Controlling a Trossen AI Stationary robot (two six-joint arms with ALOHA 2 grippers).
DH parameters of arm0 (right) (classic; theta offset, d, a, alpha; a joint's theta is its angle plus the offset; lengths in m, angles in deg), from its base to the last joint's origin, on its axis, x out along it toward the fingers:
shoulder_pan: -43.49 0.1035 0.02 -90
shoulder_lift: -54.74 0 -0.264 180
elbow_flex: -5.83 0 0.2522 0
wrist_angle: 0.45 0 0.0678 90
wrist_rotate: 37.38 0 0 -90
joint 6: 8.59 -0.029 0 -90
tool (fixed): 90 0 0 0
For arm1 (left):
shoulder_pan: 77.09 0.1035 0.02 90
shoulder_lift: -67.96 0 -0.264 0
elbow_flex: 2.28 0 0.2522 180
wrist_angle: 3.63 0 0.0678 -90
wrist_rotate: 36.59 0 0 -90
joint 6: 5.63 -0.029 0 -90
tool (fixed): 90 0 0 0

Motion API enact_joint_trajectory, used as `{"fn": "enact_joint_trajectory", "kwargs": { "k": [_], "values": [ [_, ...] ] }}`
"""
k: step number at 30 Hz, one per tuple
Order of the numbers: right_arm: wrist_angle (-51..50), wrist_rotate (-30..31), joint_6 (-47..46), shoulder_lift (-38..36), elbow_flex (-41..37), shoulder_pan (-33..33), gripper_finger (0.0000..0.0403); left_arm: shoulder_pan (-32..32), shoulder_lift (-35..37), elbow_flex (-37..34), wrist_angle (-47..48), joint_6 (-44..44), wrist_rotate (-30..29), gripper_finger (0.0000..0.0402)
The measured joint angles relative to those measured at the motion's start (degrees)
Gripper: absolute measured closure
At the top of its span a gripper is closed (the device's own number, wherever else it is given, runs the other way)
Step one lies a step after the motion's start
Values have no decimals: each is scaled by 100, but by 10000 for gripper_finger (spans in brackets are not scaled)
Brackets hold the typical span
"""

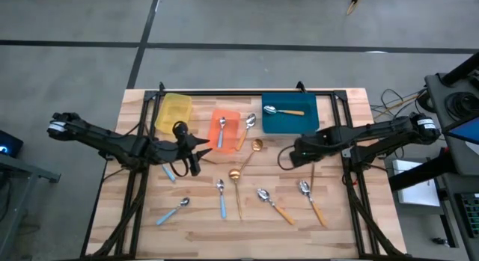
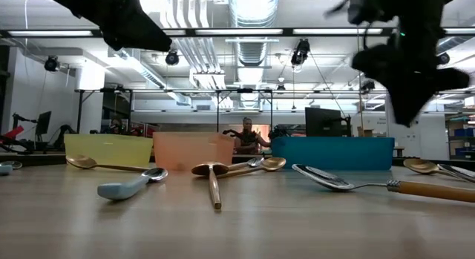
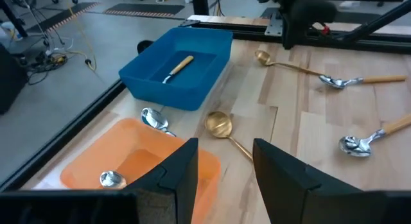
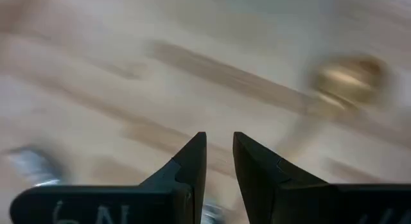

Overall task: Sort silverware by color (type)
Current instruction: Put the gold spoon into the yellow bin

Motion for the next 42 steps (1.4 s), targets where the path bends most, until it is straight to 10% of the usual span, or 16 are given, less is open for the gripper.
{"fn": "enact_joint_trajectory", "kwargs": {
  "k": [42],
  "values": [
    [1245,382,-1182,40,-1985,2,278,1,-564,552,-69,-800,-13,272]
  ]
}}
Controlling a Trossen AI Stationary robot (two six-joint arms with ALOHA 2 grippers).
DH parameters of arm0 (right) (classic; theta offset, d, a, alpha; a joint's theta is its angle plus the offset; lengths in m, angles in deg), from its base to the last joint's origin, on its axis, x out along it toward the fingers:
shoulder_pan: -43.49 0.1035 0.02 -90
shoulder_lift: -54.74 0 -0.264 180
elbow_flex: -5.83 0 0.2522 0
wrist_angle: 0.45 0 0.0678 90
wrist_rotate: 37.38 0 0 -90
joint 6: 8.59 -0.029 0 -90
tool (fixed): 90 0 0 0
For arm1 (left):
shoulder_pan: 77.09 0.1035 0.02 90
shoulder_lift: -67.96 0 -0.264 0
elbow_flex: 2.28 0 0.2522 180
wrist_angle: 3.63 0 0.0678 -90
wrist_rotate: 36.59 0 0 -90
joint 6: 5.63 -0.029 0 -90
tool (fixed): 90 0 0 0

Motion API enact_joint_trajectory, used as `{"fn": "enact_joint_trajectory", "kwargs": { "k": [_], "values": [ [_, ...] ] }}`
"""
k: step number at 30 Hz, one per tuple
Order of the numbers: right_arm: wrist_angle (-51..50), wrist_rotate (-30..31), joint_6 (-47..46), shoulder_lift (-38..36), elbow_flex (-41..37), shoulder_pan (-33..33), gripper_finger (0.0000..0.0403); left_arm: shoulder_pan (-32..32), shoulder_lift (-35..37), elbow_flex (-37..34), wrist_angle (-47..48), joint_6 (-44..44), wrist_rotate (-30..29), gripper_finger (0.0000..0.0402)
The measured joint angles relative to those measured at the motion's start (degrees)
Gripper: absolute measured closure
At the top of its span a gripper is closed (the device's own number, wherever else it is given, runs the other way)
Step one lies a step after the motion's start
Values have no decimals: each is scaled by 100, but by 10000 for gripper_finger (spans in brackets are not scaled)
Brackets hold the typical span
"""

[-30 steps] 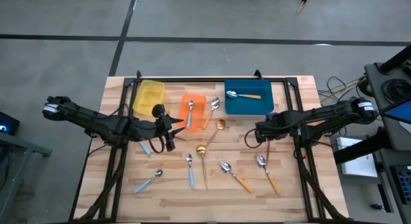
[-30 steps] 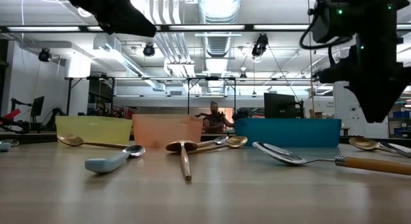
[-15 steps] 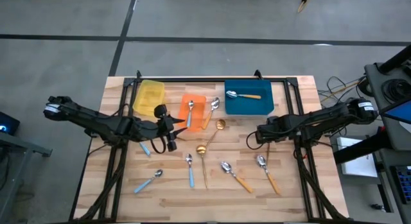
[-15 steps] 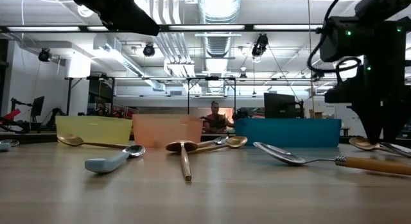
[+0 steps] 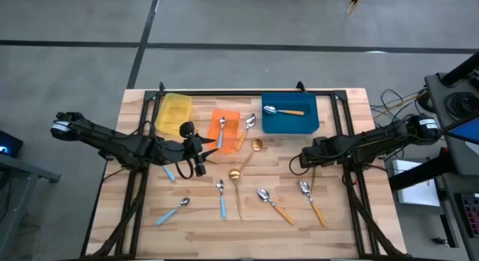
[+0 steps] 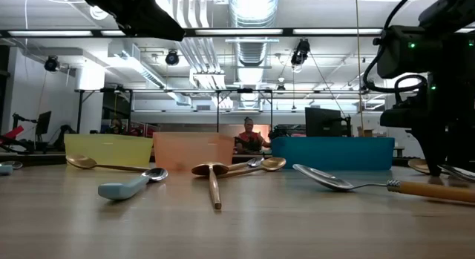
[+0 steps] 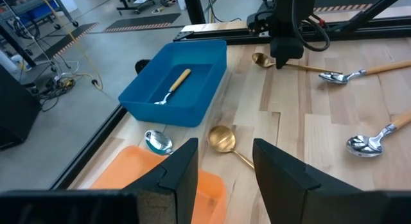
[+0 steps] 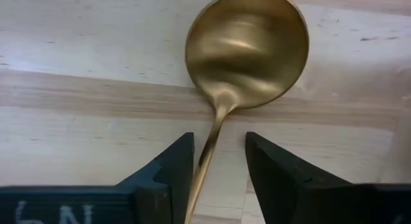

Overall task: Sort silverware by color (type)
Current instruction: Put the gold spoon into the yellow bin

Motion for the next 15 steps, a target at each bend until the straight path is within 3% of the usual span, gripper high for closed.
{"fn": "enact_joint_trajectory", "kwargs": {
  "k": [15],
  "values": [
    [162,265,77,261,-4,-2,383,0,0,0,-27,170,0,272]
  ]
}}
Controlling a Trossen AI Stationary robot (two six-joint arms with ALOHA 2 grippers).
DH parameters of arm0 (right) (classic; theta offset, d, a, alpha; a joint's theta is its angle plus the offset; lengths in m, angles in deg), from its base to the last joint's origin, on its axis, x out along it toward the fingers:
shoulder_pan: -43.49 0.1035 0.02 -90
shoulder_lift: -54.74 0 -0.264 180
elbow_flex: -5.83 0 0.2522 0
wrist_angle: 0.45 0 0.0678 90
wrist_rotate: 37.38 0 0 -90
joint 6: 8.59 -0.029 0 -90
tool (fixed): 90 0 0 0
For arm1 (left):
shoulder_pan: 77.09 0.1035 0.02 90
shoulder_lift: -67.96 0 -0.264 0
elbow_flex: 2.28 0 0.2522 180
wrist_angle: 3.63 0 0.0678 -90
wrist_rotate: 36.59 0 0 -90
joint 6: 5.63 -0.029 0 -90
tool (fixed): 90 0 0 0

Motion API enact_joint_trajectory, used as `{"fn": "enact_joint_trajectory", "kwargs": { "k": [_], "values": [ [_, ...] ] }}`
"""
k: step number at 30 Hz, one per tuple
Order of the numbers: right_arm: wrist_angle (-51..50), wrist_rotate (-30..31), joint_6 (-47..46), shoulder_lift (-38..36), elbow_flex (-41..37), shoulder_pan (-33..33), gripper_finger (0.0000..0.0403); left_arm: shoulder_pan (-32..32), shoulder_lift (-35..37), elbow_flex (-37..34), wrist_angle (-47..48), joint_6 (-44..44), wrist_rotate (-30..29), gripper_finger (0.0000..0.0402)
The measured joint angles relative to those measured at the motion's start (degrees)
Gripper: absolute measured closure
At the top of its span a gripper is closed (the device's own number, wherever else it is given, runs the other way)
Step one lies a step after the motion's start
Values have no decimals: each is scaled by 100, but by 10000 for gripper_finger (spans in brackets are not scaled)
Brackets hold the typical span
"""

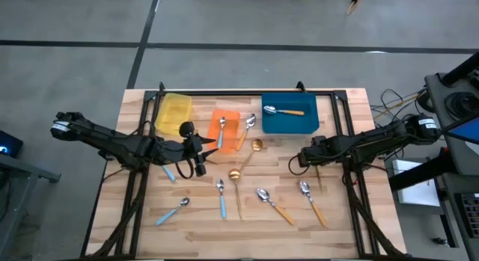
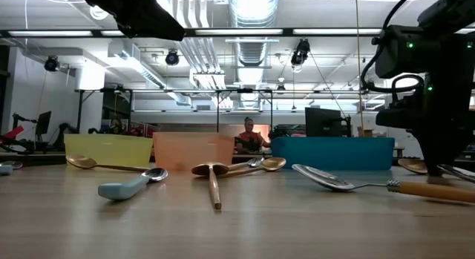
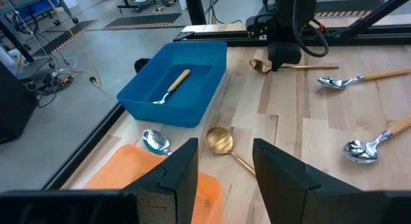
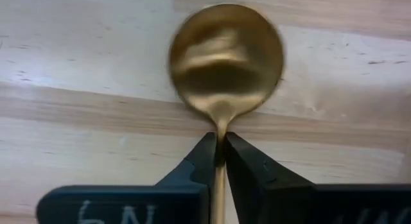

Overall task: Sort silverware by color (type)
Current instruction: Put the gold spoon into the yellow bin

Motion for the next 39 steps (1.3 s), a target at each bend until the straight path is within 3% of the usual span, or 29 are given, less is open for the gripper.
{"fn": "enact_joint_trajectory", "kwargs": {
  "k": [11,24,29,39],
  "values": [
    [-191,113,520,-46,241,2,391,-1,0,-101,-92,306,4,272],
    [-233,1622,2070,-168,1465,0,392,-1,-22,-153,-377,625,16,272],
    [947,2027,3352,-168,1683,12,392,-3,-250,-153,-691,633,20,272],
    [4450,2051,6197,64,1654,246,392,-18,-1167,-155,-1863,630,24,272]
  ]
}}
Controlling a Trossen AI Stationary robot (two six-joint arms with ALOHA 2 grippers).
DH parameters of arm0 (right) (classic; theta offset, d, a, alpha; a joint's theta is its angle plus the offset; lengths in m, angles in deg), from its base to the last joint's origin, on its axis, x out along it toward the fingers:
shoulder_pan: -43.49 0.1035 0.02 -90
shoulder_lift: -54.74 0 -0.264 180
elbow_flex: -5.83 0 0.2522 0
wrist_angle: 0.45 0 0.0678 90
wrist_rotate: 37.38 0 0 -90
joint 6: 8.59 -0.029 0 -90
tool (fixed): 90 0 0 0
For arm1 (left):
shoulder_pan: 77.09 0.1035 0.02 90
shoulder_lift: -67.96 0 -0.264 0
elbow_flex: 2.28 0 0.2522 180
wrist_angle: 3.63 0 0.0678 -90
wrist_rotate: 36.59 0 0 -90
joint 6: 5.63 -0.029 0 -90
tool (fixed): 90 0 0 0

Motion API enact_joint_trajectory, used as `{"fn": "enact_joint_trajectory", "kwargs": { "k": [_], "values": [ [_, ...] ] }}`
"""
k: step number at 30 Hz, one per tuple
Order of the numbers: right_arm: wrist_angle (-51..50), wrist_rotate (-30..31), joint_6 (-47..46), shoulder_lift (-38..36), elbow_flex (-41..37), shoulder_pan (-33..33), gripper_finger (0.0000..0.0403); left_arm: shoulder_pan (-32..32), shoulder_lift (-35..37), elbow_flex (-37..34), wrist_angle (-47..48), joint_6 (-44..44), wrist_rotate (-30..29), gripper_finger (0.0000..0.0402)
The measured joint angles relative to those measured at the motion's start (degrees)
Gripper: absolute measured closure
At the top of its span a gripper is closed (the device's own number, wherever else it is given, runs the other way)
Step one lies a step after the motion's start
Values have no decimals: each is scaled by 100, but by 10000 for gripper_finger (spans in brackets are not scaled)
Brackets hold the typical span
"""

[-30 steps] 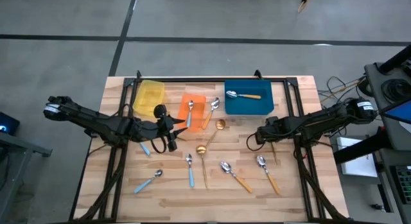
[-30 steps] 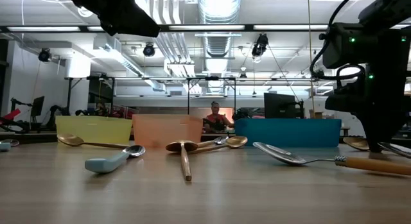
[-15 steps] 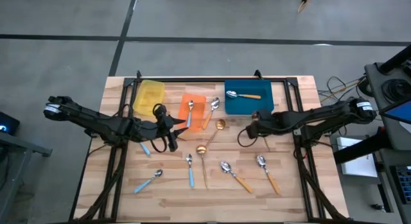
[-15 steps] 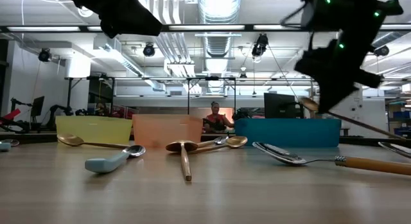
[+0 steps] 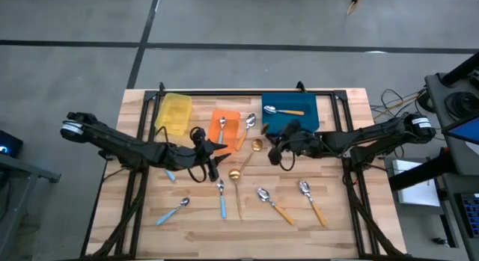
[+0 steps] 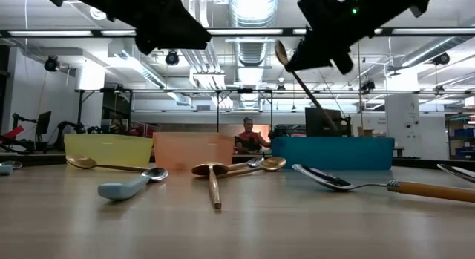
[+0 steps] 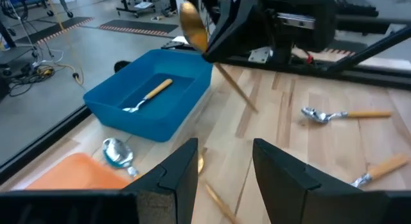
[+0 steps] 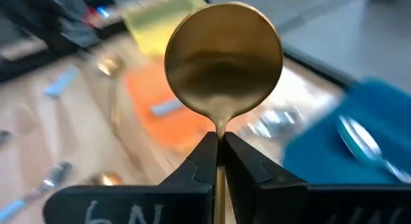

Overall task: Sort silverware by color (type)
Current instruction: Put the gold spoon into the yellow bin

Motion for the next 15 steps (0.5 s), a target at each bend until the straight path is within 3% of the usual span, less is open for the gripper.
{"fn": "enact_joint_trajectory", "kwargs": {
  "k": [7,15],
  "values": [
    [1703,1,1196,630,-2,170,392,0,-440,2,-900,-65,-66,272],
    [3336,-2,1824,1457,-3,170,392,-2,-581,2,-1238,-26,-1213,272]
  ]
}}
